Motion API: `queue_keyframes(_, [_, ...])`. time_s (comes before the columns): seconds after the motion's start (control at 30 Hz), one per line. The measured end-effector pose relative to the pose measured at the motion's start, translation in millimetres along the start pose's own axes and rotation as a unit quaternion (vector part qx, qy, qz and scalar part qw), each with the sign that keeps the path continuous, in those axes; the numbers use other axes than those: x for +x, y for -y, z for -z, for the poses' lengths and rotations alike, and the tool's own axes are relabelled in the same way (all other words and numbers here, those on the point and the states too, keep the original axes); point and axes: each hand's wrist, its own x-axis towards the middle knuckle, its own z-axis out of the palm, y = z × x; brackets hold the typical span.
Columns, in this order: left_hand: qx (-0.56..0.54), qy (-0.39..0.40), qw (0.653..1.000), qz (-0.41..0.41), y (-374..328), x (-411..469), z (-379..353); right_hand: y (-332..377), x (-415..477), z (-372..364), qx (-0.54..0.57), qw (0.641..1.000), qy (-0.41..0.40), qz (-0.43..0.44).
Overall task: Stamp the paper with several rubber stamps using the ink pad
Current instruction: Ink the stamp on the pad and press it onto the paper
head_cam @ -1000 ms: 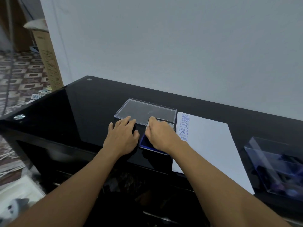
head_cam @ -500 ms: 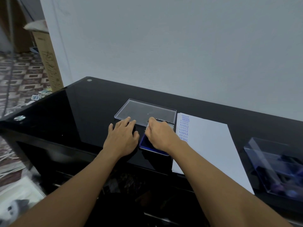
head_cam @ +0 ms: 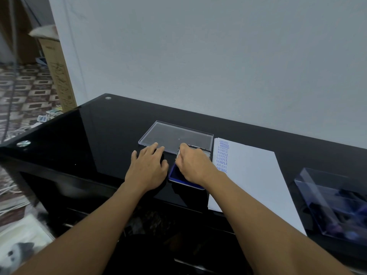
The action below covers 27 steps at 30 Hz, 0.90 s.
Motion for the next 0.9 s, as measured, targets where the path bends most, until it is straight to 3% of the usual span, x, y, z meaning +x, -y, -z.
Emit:
queue_keyframes(0.67, [-0.003,0.007,1.0,0.001,0.6,1.7,-0.4,-3.0,4.9,-6.8,0.031,0.999,-0.014,-0.018])
queue_keyframes(0.83, [-0.003,0.009,1.0,0.004,-0.4,0.9,0.5,0.2,-0.6,-3.8,-0.024,1.0,0.004,0.003])
queue_keyframes(0.9, [-0.004,0.01,1.0,0.004,-0.9,1.2,0.9,-3.6,2.9,-7.8,0.024,1.0,-0.009,-0.018])
